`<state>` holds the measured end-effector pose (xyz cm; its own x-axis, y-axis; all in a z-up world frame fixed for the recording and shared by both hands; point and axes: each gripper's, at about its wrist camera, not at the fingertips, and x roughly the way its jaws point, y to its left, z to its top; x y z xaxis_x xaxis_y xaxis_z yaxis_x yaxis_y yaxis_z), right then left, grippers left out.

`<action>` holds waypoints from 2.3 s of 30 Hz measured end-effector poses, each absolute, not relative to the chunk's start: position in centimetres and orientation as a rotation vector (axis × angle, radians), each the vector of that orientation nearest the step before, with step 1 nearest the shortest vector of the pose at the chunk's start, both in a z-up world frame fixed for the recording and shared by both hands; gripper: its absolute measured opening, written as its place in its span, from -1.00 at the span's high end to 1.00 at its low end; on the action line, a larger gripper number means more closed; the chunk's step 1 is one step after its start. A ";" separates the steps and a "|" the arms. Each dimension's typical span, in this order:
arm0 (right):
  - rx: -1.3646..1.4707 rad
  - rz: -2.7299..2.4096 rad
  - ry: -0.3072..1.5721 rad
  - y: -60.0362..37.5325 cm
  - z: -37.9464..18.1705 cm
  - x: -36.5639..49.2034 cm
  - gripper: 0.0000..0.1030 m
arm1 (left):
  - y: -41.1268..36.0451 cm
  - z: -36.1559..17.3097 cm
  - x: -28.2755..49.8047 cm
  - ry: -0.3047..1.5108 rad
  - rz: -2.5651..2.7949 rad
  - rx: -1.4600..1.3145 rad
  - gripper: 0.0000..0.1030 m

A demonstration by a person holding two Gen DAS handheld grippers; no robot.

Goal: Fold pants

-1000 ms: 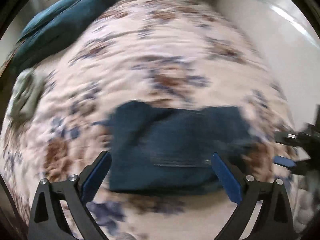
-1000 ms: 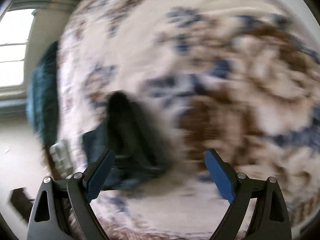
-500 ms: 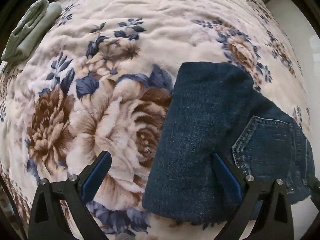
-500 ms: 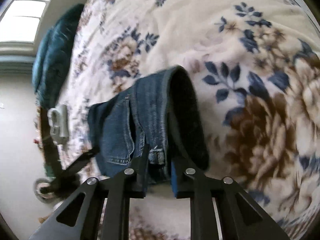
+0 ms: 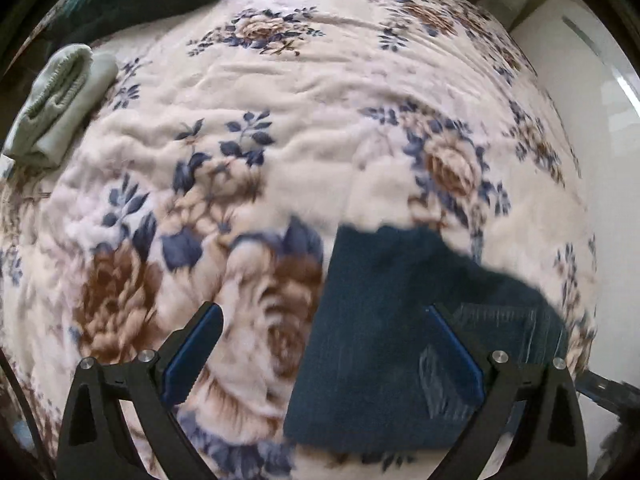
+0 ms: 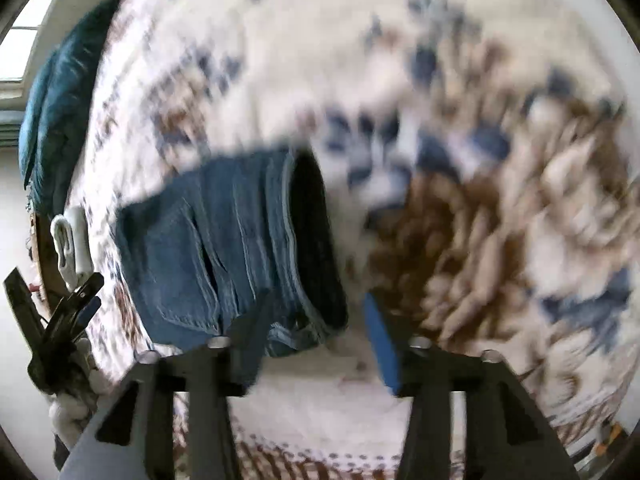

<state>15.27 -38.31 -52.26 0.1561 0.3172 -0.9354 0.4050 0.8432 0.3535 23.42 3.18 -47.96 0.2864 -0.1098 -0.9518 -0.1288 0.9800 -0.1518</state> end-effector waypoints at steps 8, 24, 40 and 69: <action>0.450 0.216 1.416 -30.8 -48.6 26.1 -0.43 | 6.1 -53.0 30.8 1.451 -0.160 -0.485 -0.97; 0.271 0.624 1.753 -15.1 -58.7 36.7 0.61 | 13.3 -57.1 28.4 1.474 -0.020 -0.571 -0.93; -0.448 0.754 1.711 -6.7 -55.1 38.0 -0.40 | 16.8 -57.3 26.9 1.437 0.126 -0.402 -0.93; 0.040 0.535 1.874 -12.7 -56.9 40.4 0.33 | 16.0 -53.6 25.2 1.373 0.025 -0.464 -0.93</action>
